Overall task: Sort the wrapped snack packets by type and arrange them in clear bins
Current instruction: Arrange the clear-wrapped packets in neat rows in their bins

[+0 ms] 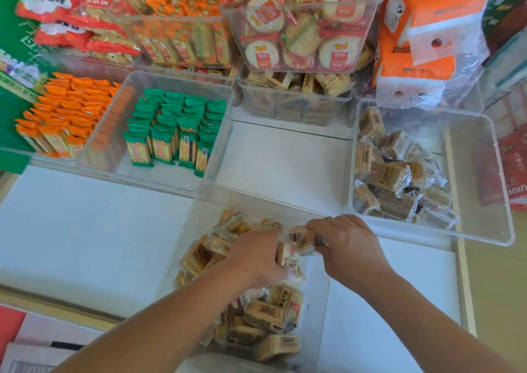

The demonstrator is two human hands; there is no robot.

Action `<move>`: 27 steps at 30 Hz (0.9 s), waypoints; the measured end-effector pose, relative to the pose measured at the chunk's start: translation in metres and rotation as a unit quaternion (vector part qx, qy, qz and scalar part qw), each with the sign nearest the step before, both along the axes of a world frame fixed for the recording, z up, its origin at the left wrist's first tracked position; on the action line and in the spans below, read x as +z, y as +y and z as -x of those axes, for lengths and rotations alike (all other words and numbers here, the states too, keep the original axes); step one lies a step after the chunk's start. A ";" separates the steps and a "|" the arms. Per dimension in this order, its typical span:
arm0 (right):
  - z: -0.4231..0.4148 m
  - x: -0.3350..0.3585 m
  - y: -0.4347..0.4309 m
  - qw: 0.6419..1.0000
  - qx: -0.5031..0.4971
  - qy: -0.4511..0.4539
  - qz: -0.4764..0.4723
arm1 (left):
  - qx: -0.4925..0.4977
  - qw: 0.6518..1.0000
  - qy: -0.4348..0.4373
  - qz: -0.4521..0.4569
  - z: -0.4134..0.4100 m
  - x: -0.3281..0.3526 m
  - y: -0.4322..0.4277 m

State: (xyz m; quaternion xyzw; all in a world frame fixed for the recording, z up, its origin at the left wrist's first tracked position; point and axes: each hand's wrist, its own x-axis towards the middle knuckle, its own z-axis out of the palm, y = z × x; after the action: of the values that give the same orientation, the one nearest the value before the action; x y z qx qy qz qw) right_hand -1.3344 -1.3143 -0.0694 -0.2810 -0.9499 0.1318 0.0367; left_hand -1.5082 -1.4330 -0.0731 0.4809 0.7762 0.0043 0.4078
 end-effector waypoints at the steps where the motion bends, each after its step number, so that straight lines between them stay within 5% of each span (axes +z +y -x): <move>1: 0.004 -0.003 0.000 1.000 0.008 -0.022 -0.020 | 0.007 1.000 -0.004 -0.002 0.006 0.005 -0.003; 8: 0.019 -0.022 -0.015 0.984 0.009 -0.165 -0.060 | 0.136 0.982 -0.108 -0.073 0.041 0.019 -0.027; 13: 0.040 -0.022 -0.032 0.962 -0.011 -0.263 -0.070 | 0.126 0.978 -0.141 -0.086 0.044 0.012 -0.028; 18: 0.013 -0.014 -0.027 0.996 -0.025 -0.081 0.025 | 0.030 0.987 -0.137 -0.076 0.039 0.000 -0.019; 22: -0.005 0.008 -0.038 0.984 -0.005 0.007 0.179 | -0.016 0.991 -0.123 -0.060 0.024 -0.002 -0.004; 27: 0.001 -0.011 -0.047 0.997 -0.018 0.042 0.061 | -0.091 0.994 -0.061 -0.019 0.012 -0.004 0.004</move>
State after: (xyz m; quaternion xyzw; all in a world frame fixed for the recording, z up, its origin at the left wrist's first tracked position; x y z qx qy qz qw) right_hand -1.3354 -1.3611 -0.0807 -0.2939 -0.9325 0.2006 0.0612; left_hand -1.5197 -1.4294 -0.0773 0.5558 0.7027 0.0117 0.4440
